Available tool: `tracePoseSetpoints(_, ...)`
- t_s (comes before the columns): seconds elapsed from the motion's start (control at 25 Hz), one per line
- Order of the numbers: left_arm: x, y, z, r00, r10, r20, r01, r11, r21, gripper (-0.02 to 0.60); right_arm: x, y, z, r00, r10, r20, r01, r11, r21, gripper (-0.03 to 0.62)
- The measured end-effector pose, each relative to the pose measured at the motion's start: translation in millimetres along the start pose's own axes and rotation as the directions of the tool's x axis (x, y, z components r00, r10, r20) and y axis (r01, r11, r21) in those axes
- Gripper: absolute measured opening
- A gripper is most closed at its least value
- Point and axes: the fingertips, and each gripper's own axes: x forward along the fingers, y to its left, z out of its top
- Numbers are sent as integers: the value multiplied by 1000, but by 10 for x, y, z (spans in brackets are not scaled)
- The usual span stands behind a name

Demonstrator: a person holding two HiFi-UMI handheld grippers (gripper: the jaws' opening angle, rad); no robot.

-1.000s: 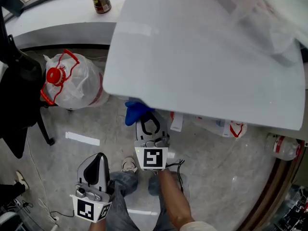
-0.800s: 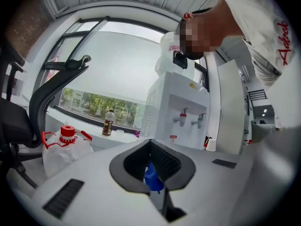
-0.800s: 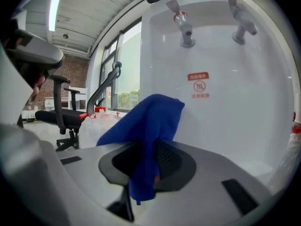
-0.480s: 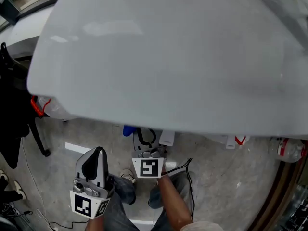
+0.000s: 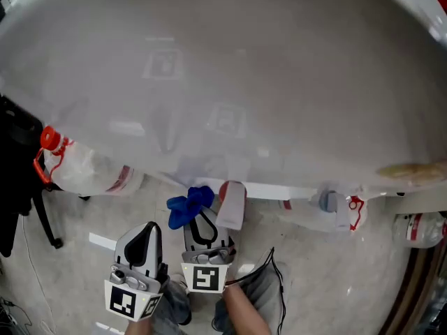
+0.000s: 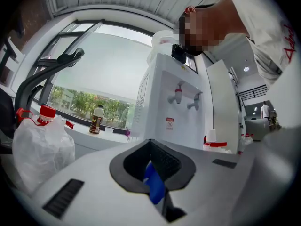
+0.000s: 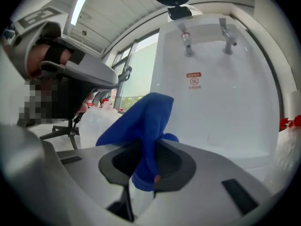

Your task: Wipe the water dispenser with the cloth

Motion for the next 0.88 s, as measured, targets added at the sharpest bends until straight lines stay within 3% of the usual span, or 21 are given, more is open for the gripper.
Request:
tracePoseSetpoints(0.28, 72, 7, 144, 995, -31, 95, 30, 999, 16, 11, -128, -361, 20, 999, -37, 39, 42, 992, -118, 91)
tracePoseSetpoints(0.48, 100, 2, 31, 996, -32, 80, 29, 999, 43, 11, -242, -594, -69, 997, -64, 52, 71, 987, -145, 91)
tracePoseSetpoints(0.6, 154, -50, -49, 996, -50, 79, 46, 997, 55, 11, -323, -771, -48, 988, -112, 106, 124, 986, -115, 91)
tracePoseSetpoints(0.76, 239, -141, -152, 993, -87, 79, 83, 995, 48, 11, -454, -1040, -67, 972, -198, 130, 202, 979, -19, 91)
tracePoseSetpoints(0.88, 273, -220, -212, 991, -109, 80, 105, 993, 51, 11, -581, -1221, -88, 962, -243, 127, 246, 969, -3, 91)
